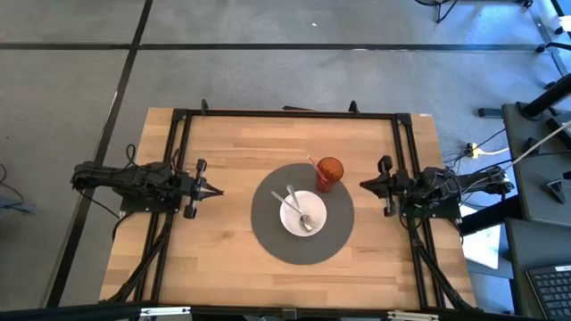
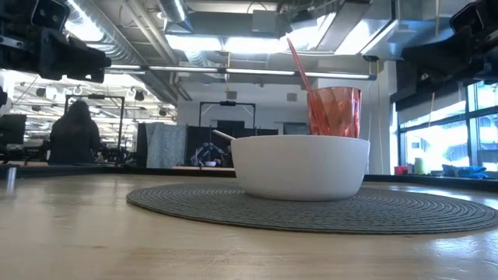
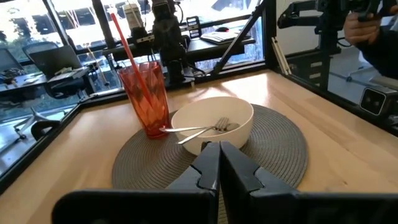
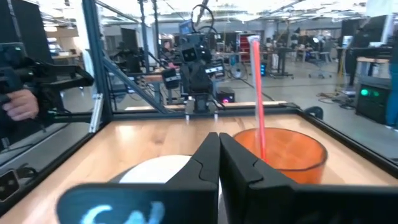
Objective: Pick & Place Utensil
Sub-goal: Return to Home Position
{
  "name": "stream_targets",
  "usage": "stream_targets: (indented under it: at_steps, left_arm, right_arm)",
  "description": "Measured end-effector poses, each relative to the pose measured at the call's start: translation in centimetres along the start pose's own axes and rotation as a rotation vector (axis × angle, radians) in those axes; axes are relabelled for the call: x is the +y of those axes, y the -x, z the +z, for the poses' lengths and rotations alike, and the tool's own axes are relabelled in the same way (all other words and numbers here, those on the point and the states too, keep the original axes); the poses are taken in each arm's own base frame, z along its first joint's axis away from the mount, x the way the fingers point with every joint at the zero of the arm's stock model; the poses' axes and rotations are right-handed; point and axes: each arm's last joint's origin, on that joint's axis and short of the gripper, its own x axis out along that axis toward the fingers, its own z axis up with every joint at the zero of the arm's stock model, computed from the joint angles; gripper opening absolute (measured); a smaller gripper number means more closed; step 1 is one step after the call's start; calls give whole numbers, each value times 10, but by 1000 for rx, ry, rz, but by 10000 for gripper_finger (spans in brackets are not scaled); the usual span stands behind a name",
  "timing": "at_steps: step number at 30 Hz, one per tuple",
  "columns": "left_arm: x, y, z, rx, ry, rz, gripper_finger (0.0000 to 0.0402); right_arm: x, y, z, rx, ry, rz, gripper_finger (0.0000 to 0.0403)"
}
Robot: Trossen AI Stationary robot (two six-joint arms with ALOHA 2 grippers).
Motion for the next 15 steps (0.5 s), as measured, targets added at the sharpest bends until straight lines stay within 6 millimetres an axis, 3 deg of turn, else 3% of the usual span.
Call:
stream_targets:
  at_steps: [15]
  left_arm:
    - [-1,0,0,-2,5,-21,1]
  right_arm:
    - [-1,0,5,-52,-5,-47,1]
